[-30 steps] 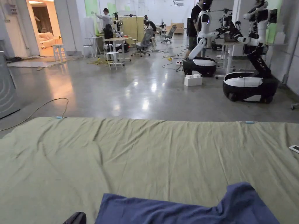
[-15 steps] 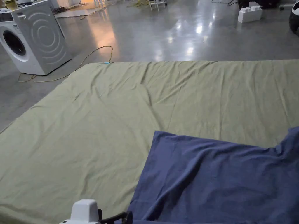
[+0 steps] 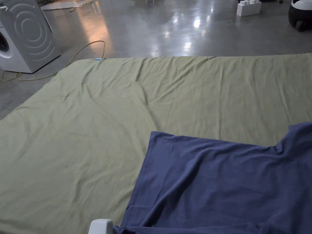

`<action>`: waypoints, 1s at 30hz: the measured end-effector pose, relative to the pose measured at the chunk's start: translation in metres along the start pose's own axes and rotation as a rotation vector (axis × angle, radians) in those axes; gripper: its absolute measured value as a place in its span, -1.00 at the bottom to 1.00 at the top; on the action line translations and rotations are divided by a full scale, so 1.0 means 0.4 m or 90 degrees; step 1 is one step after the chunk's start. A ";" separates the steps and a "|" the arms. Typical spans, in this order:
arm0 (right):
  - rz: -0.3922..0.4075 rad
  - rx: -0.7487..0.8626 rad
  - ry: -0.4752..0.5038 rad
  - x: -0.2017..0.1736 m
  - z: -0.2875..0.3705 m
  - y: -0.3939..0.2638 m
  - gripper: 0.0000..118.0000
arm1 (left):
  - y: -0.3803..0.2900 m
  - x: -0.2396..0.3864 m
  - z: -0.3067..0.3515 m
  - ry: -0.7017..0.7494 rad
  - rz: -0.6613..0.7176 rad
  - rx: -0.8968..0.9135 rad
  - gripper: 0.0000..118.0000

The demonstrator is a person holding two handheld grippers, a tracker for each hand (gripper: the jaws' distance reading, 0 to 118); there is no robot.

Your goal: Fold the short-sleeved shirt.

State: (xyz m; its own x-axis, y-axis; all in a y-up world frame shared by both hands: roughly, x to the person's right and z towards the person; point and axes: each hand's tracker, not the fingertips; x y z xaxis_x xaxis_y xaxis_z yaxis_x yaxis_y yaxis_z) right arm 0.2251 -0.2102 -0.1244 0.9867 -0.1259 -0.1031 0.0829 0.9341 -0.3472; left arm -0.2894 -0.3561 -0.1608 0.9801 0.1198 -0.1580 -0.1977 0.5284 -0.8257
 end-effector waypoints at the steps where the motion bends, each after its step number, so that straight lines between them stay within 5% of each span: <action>1: 0.002 -0.004 -0.003 0.002 0.002 -0.002 -0.99 | 0.004 0.006 -0.005 0.012 -0.030 -0.004 -0.75; 5: 0.005 -0.016 -0.030 0.023 0.006 -0.014 -0.99 | 0.013 0.031 -0.030 0.021 -0.075 -0.032 -0.80; 9: 0.013 -0.036 -0.130 0.070 -0.013 -0.037 -0.94 | 0.018 0.032 -0.048 0.019 -0.099 -0.052 -0.80; 10: 0.005 -0.050 -0.154 0.088 -0.023 -0.050 -0.75 | 0.020 0.031 -0.048 0.017 -0.099 -0.054 -0.80; 12: -0.018 -0.097 -0.177 0.137 -0.051 -0.089 -0.04 | 0.021 0.035 -0.046 0.013 -0.093 -0.057 -0.80; 13: -0.035 -0.127 -0.175 0.156 -0.067 -0.110 0.08 | 0.021 0.035 -0.046 0.011 -0.089 -0.060 -0.81; 20: -0.138 -0.280 -0.181 0.227 -0.200 -0.253 0.04 | 0.023 0.048 -0.036 0.009 -0.077 -0.061 -0.80; 22: -0.194 -0.316 -0.183 0.234 -0.229 -0.283 -0.28 | 0.023 0.052 -0.033 0.010 -0.071 -0.061 -0.80; 23: -0.211 -0.325 -0.179 0.234 -0.235 -0.293 -0.69 | 0.023 0.053 -0.032 0.010 -0.068 -0.060 -0.80; 24: -0.225 -0.320 -0.173 0.231 -0.237 -0.301 -0.82 | 0.024 0.052 -0.031 0.011 -0.064 -0.060 -0.80; 30: -0.214 -0.302 -0.158 0.223 -0.211 -0.276 -0.83 | 0.019 0.061 -0.017 0.017 -0.063 -0.046 -0.82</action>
State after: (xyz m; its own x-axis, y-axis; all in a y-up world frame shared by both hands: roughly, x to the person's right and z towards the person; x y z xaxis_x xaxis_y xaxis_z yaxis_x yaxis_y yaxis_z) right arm 0.2921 -0.3526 -0.1739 0.9253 -0.2527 0.2826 0.3790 0.5998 -0.7047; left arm -0.2667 -0.3549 -0.1745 0.9950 0.0469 -0.0881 -0.0998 0.4741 -0.8748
